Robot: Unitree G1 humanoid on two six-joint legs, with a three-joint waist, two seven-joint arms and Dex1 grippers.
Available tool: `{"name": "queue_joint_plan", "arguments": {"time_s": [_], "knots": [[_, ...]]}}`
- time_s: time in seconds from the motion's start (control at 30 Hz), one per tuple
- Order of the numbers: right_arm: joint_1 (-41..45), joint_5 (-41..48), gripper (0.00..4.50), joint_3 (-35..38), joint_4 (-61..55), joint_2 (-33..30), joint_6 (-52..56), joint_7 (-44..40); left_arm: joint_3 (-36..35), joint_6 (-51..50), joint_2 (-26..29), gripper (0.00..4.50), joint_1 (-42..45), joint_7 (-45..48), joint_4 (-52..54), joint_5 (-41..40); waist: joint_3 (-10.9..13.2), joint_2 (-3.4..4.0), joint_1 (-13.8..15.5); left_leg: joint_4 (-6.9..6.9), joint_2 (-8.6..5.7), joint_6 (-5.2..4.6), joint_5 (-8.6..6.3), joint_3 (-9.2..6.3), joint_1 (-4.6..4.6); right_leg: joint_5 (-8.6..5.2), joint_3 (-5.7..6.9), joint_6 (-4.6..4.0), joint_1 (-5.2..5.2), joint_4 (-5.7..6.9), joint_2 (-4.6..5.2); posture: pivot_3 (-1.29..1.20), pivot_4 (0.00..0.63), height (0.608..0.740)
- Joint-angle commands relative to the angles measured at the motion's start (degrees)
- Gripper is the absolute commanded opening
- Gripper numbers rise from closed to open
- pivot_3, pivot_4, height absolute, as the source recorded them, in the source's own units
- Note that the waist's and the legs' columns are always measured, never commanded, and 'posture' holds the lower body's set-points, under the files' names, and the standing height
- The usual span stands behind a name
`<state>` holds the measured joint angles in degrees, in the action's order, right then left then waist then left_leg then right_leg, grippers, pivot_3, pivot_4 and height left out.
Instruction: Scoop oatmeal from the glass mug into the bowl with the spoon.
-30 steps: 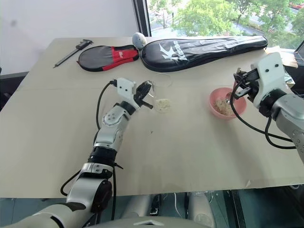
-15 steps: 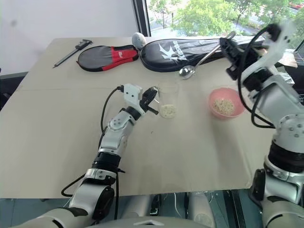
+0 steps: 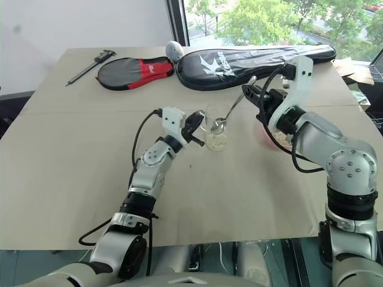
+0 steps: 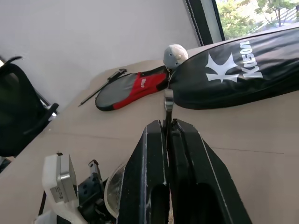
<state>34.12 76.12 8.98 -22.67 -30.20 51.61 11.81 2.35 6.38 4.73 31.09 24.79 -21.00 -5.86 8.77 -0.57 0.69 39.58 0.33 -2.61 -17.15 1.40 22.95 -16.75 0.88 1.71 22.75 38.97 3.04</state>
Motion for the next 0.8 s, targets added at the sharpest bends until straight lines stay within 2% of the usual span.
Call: {"name": "queue_joint_plan", "arguments": {"time_s": [0.03,0.13,0.17,0.2,0.3,0.43,0.63,0.8], "knots": [[0.90,-1.19,0.86,0.17,-2.43,0.14,-0.58,-1.27,0.17,1.88,-0.39,0.00,-0.10,-0.18,1.68,-0.23,0.00,0.00,0.00,0.00,0.00,0.00,0.00,0.00,0.00,0.00,0.00,0.00,0.00,0.00,0.00,0.00,0.150,0.740],[2.15,-1.78,2.17,1.26,-1.47,1.27,-1.82,-0.65,0.11,2.03,-0.37,0.00,-0.19,-0.14,1.66,-0.22,0.00,0.00,-0.01,0.00,0.00,0.00,0.00,0.00,0.00,0.00,0.00,0.00,0.00,0.00,0.00,0.00,0.150,0.740],[2.39,-2.38,2.75,1.45,-1.30,1.24,-2.04,-0.89,0.06,2.08,-0.37,0.00,-0.19,-0.12,1.62,-0.25,0.00,0.00,-0.04,0.00,0.00,0.00,0.00,0.00,0.00,0.00,0.00,0.00,0.00,0.00,0.00,0.00,0.150,0.740],[2.51,-2.96,2.75,1.54,-1.23,1.16,-2.16,-1.17,0.02,2.13,-0.36,0.00,-0.17,-0.12,1.57,-0.26,0.00,0.00,-0.02,0.00,0.00,0.00,0.00,0.00,0.00,0.00,0.00,0.00,0.00,0.00,0.00,0.00,0.150,0.740],[2.63,-3.52,2.82,2.21,-0.89,1.50,-2.60,-1.41,-0.14,2.24,-0.26,1.04,-0.16,0.01,1.56,-0.44,0.00,-0.01,0.00,0.00,0.00,0.00,0.00,0.00,0.00,0.00,0.00,0.00,0.00,0.00,0.00,0.00,0.150,0.740],[2.63,-4.09,2.82,2.32,-0.81,1.83,-2.73,-1.73,-0.23,2.42,0.01,2.83,-0.26,-0.18,1.50,-0.19,0.00,0.00,-0.01,0.00,0.00,0.00,0.00,0.00,0.00,0.00,0.00,0.00,0.00,0.00,0.00,0.00,0.150,0.740],[2.24,-4.30,2.82,2.60,-0.94,2.37,-2.91,-1.86,-0.06,1.98,0.69,2.83,-1.71,0.14,3.04,-0.25,0.00,0.00,-0.01,0.00,0.00,0.00,0.00,0.00,-0.01,0.00,0.00,0.00,0.00,0.00,0.00,0.00,0.150,0.740],[0.30,-3.21,2.82,4.09,-1.78,1.44,-2.40,-2.38,0.65,-0.97,2.97,2.83,-5.80,2.27,9.65,-0.88,0.00,0.00,-0.14,-0.02,0.01,0.00,0.00,0.00,-0.02,0.00,-0.01,0.00,0.00,0.01,0.00,0.00,0.150,0.740]]}}
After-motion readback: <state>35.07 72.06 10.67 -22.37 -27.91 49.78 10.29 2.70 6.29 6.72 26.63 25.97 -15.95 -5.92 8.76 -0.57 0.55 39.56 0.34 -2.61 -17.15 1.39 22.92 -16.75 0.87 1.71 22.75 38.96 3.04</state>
